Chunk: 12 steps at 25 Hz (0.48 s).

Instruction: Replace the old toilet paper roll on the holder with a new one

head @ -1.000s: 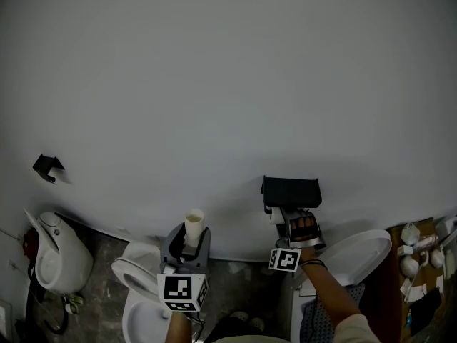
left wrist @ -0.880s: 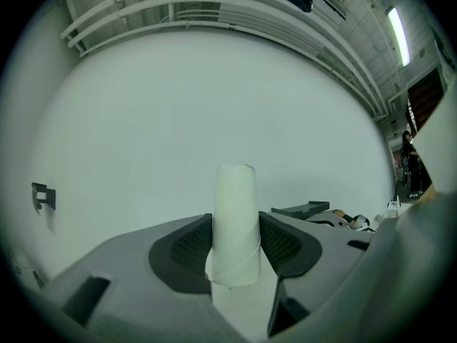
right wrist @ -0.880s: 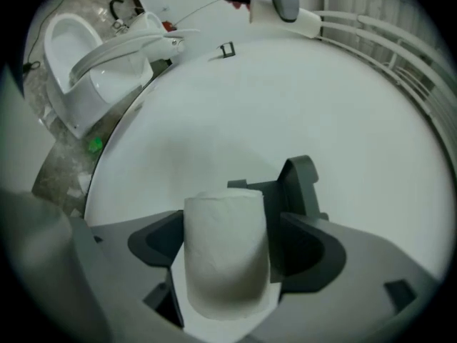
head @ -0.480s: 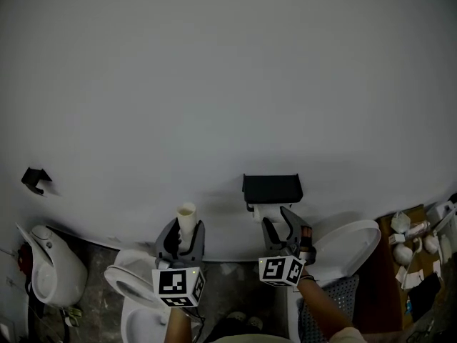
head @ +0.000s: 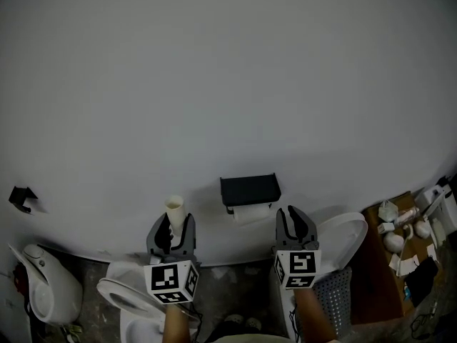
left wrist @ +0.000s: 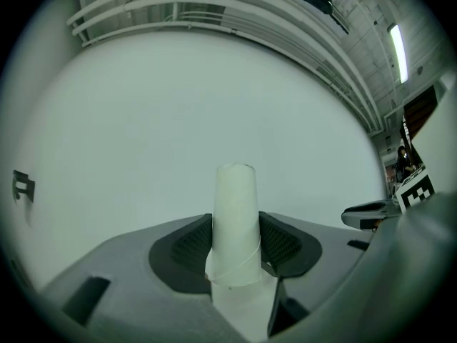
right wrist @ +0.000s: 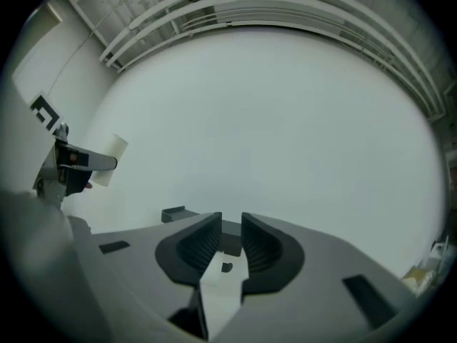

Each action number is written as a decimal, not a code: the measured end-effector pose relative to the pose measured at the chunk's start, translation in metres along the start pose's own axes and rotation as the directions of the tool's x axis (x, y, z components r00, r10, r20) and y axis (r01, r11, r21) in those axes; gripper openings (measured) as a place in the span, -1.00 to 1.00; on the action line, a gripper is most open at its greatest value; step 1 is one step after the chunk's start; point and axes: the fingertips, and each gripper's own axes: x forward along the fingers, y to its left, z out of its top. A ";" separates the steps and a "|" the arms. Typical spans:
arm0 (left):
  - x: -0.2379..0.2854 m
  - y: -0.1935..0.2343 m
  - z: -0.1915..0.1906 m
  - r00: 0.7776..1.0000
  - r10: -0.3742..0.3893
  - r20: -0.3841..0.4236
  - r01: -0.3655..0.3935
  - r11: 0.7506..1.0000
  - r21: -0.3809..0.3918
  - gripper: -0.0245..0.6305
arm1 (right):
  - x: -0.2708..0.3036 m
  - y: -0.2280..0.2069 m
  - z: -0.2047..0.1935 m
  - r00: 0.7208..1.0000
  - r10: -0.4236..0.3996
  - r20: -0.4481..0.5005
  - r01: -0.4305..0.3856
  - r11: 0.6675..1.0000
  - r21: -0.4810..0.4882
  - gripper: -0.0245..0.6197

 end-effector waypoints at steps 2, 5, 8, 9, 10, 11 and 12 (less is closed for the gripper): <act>0.003 -0.003 0.002 1.000 -0.003 0.005 0.003 1.000 -0.004 -0.31 | -0.003 -0.005 0.000 1.000 -0.004 0.002 0.004 0.999 0.039 -0.72; 0.007 -0.005 0.004 1.000 0.000 0.008 0.000 1.000 0.005 -0.31 | -0.007 -0.013 0.005 1.000 -0.021 0.019 0.019 0.996 0.091 -0.83; 0.008 -0.006 0.003 1.000 0.000 0.008 0.000 1.000 -0.008 -0.31 | -0.012 -0.018 0.010 0.998 -0.042 0.037 0.037 0.991 0.132 -0.95; 0.009 -0.007 0.002 1.000 -0.002 0.008 0.002 1.000 -0.014 -0.31 | -0.012 -0.018 0.011 0.998 -0.045 0.041 0.039 0.990 0.134 -0.95; 0.009 -0.008 0.002 1.000 -0.005 0.009 0.005 1.000 -0.018 -0.31 | -0.012 -0.019 0.012 0.998 -0.046 0.043 0.040 0.991 0.129 -0.95; 0.010 -0.009 0.001 1.000 -0.009 0.009 0.009 1.000 -0.019 -0.31 | -0.012 -0.019 0.013 0.998 -0.045 0.043 0.039 0.992 0.122 -0.95; 0.010 -0.010 0.001 1.000 -0.013 0.010 0.013 1.000 -0.019 -0.31 | -0.012 -0.019 0.013 0.998 -0.044 0.043 0.038 0.993 0.116 -0.95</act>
